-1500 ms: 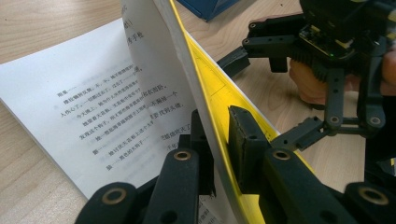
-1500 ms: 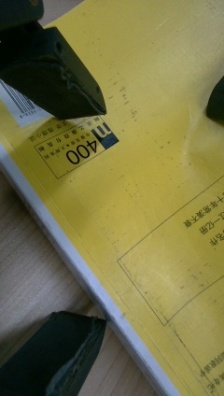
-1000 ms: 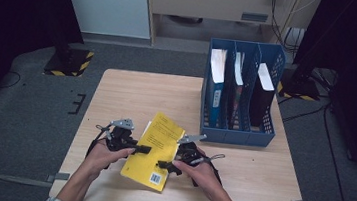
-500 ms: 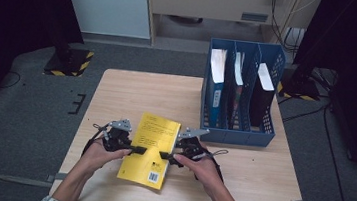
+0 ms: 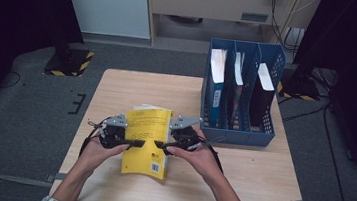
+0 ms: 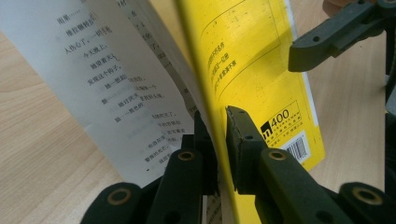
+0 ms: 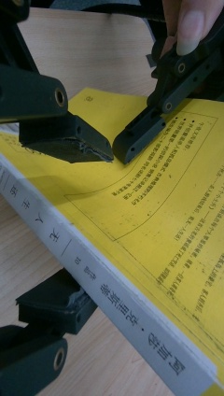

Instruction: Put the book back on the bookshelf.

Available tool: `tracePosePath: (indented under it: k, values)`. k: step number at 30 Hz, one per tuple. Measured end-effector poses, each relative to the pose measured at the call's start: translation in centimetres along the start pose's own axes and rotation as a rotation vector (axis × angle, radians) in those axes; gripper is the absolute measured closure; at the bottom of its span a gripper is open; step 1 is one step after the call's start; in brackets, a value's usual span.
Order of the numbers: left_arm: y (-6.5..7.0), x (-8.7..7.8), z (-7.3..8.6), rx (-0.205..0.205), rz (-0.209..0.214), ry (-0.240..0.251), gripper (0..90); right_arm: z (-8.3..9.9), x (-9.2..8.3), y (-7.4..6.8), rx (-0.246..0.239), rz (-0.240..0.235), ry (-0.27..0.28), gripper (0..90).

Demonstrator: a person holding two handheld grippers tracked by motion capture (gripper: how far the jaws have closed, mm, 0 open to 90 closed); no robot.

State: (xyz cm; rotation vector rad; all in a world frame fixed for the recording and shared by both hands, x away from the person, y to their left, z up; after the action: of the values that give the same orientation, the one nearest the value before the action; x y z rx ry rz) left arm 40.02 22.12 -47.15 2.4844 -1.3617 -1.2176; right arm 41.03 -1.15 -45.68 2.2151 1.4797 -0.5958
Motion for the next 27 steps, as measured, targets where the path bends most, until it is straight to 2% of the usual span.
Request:
tracePosePath:
  k: [13, 15, 17, 20, 25, 27]
  values:
    - [0.1, 0.0, -0.1, 0.001, 0.001, 0.008, 83.7, -0.4, 1.2, 0.0, -0.009, -0.036, -0.07, 37.7]
    - [0.0, 0.0, -0.1, -0.001, 0.001, 0.008, 83.7, -0.5, 1.5, -0.1, -0.016, -0.031, -0.082, 40.8]
    - [0.0, -0.1, -0.2, -0.005, -0.002, 0.014, 83.6, -0.6, 1.6, 0.0, -0.021, -0.001, -0.096, 47.8]
    - [-0.1, -0.1, -0.2, -0.006, -0.009, 0.02, 83.4, -0.7, 1.7, 0.2, -0.012, 0.003, -0.095, 48.9]
    - [-0.4, -0.4, -0.2, -0.034, -0.012, 0.057, 79.7, -1.2, 1.7, 0.4, -0.008, 0.024, -0.095, 55.9]
    - [-0.6, -0.5, -0.3, -0.046, -0.029, 0.075, 76.9, -1.3, 1.6, 0.6, -0.004, 0.029, -0.09, 58.9]
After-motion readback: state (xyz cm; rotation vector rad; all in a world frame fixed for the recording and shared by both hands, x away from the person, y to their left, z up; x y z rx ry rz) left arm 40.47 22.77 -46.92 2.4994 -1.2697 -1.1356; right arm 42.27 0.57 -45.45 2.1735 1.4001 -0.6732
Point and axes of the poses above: each handheld gripper's, and its own axes: x roughly forward along the jaws, z roughly out of its underside, y roughly to its right, the point moved 2 cm from there along x, roughly forward along the jaws, and after that the axes turned 14 degrees about -x, right-handed, at the moved point
